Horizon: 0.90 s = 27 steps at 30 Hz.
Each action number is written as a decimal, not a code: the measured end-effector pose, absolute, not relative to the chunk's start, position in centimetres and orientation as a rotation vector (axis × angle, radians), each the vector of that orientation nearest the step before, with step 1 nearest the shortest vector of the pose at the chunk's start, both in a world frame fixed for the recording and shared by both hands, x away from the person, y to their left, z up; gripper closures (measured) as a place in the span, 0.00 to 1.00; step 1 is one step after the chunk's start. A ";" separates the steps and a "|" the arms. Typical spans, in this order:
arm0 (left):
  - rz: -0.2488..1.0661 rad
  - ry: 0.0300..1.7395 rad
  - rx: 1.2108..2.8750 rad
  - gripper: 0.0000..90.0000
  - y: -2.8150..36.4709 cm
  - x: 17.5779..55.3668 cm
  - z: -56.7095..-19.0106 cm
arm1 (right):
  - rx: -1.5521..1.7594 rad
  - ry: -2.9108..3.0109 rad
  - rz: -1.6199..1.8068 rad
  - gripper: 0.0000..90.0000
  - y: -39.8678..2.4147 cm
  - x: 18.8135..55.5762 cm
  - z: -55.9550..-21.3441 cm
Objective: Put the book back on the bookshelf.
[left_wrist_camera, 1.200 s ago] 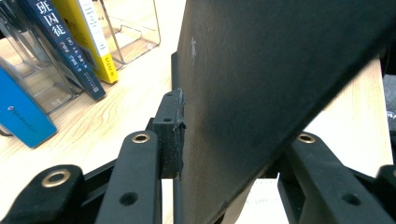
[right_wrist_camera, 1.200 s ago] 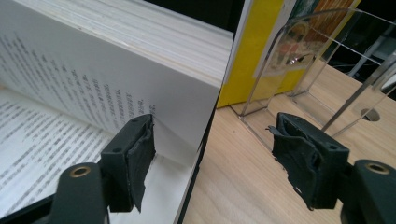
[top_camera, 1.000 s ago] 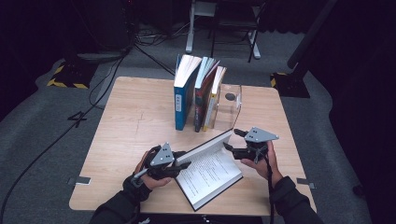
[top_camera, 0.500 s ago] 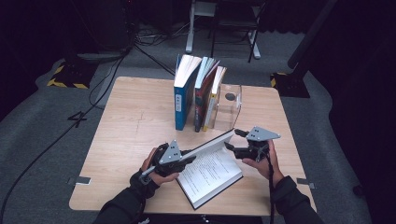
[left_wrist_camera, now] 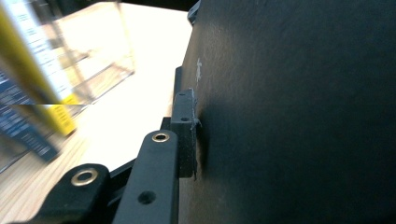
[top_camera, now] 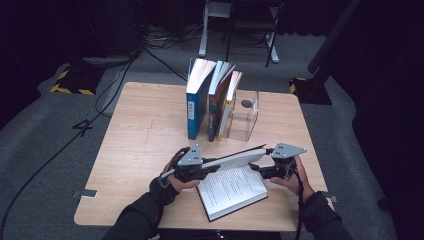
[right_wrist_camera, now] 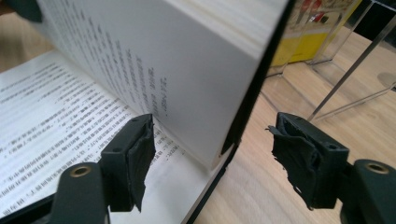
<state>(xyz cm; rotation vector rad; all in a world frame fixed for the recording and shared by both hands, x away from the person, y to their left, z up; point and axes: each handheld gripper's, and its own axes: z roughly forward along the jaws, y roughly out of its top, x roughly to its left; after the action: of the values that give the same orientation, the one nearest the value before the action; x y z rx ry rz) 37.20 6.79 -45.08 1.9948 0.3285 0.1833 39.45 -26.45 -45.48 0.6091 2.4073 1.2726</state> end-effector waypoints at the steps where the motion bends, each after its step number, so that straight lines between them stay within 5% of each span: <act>1: 0.173 0.315 1.999 0.81 6.7 37.3 -45.0 | 0.593 2.416 1.288 0.32 -26.9 39.3 -45.6; 12: 0.196 0.280 2.074 0.76 7.2 37.2 -44.4 | 0.484 2.470 1.334 0.36 -25.8 39.5 -45.5; 13: 0.220 0.290 2.084 0.66 7.3 37.1 -44.4 | 0.484 2.474 1.338 0.39 -25.9 39.5 -45.5; 27: 0.385 0.437 2.125 0.45 9.6 37.1 -43.6 | 0.375 2.510 1.378 0.76 -25.6 38.0 -45.1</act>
<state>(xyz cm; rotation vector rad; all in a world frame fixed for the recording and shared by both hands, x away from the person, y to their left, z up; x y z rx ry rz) 37.12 9.64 -43.58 2.1245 0.4368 0.3847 38.00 -25.61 -45.12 0.3754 2.5098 1.3780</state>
